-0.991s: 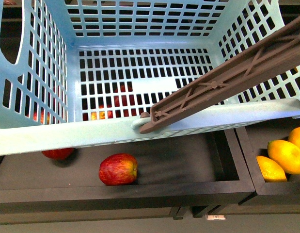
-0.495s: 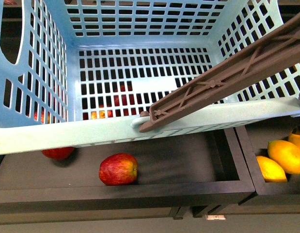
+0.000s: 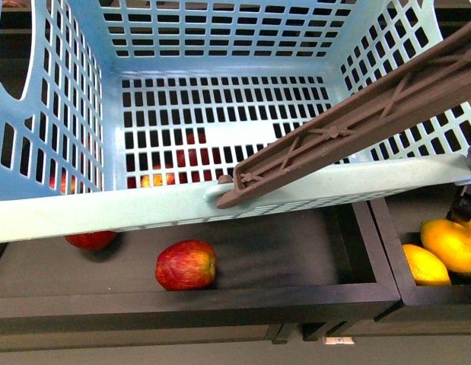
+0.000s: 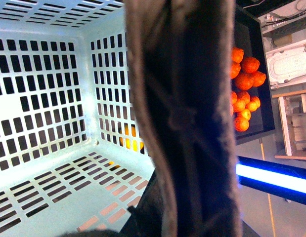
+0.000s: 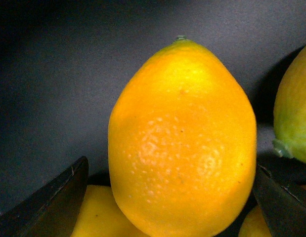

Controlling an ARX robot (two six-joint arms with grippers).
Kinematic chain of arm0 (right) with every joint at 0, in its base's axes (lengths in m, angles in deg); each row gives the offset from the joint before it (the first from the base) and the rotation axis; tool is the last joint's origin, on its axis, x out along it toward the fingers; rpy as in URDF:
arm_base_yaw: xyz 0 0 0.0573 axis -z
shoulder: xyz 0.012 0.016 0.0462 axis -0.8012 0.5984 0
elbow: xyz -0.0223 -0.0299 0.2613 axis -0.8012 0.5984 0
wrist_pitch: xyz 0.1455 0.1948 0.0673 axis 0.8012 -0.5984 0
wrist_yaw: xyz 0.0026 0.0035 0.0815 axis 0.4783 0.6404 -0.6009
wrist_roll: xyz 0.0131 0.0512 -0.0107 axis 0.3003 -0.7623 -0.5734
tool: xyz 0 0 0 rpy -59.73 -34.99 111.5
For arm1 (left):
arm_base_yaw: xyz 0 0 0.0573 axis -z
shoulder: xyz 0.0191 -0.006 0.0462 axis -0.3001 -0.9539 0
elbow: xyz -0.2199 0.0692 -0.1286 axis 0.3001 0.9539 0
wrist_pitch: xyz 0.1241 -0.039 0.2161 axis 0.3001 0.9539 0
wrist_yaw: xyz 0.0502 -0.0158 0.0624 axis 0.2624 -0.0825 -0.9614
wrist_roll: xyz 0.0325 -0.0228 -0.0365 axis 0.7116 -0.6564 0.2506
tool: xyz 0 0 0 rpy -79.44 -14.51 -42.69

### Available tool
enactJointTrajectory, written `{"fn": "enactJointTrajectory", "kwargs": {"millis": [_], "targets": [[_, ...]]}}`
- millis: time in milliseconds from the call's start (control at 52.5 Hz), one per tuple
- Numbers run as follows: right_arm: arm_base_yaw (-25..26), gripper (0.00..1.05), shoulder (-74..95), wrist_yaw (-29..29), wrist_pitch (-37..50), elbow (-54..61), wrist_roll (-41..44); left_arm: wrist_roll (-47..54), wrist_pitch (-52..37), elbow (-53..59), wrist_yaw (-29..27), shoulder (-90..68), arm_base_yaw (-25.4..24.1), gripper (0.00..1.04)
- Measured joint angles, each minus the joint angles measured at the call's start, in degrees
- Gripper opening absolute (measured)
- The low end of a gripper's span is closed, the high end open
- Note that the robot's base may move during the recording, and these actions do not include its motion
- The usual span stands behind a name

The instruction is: Pick lemon and mango into basket

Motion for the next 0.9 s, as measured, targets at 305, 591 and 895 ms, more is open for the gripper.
{"fn": "enactJointTrajectory", "kwargs": {"millis": [305,591,895], "targets": [[0.07,0.88,1.36,0.55,-0.02,-1.22,0.7,0.0,0.0,0.0,0.0,0.0,0.0,0.05],[1.33,0.6,1.03,0.35,0.39,-0.37,0.98,0.0,0.0,0.0,0.02,0.0,0.0,0.05],[5.44,0.6,-13.11,-4.07,3.85,9.79,5.07,0.0,0.0,0.0,0.0,0.0,0.0,0.05]]}}
